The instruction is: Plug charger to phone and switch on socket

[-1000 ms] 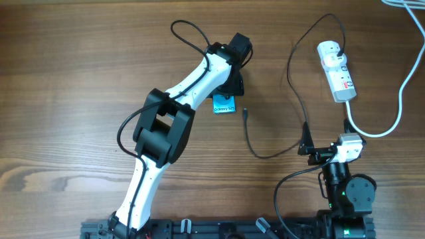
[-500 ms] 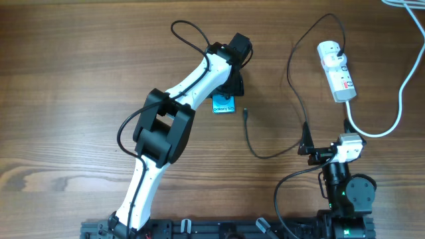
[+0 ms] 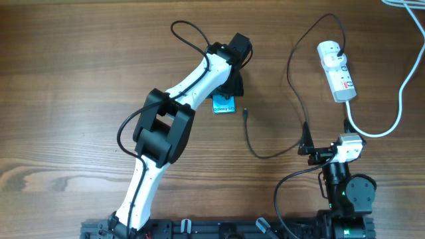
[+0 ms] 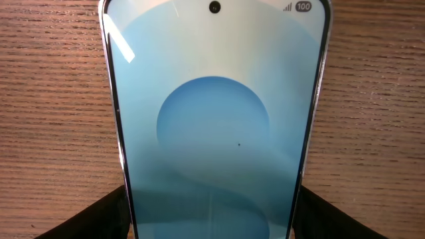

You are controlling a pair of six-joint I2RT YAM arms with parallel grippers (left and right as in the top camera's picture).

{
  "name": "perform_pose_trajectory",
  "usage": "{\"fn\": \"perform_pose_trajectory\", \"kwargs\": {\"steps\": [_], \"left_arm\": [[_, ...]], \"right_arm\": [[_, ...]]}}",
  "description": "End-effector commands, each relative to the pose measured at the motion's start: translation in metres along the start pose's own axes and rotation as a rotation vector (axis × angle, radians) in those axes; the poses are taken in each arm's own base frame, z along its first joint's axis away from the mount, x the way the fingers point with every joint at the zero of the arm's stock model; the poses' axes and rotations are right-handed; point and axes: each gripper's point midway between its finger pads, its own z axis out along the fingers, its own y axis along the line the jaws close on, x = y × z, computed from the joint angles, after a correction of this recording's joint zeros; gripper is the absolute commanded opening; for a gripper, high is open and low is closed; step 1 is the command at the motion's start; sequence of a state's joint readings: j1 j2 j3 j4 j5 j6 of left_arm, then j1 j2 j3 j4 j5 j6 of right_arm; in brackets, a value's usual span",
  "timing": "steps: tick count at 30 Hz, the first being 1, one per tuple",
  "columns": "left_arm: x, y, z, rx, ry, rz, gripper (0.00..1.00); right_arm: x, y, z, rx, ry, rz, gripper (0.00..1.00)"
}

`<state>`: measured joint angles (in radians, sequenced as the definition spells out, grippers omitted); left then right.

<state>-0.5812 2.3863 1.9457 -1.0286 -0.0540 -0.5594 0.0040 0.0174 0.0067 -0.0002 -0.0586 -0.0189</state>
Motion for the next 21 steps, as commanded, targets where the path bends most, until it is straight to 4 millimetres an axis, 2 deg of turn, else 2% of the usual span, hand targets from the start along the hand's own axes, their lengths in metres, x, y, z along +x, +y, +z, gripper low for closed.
{"fn": "perform_pose_trajectory", "kwargs": {"steps": [1,15,21], "left_arm": [[0.006,-0.004,-0.004,0.033,0.026,-0.003,0.73],[0.009,0.000,-0.027,0.035,0.024,-0.003,0.73],[0.006,-0.001,-0.046,0.054,-0.002,-0.005,0.73]], "right_arm": [[0.000,-0.003,0.000,0.015,-0.003,0.019,1.00],[0.000,-0.003,0.000,0.015,-0.003,0.019,1.00],[0.000,-0.003,0.000,0.015,-0.003,0.019,1.00]]}}
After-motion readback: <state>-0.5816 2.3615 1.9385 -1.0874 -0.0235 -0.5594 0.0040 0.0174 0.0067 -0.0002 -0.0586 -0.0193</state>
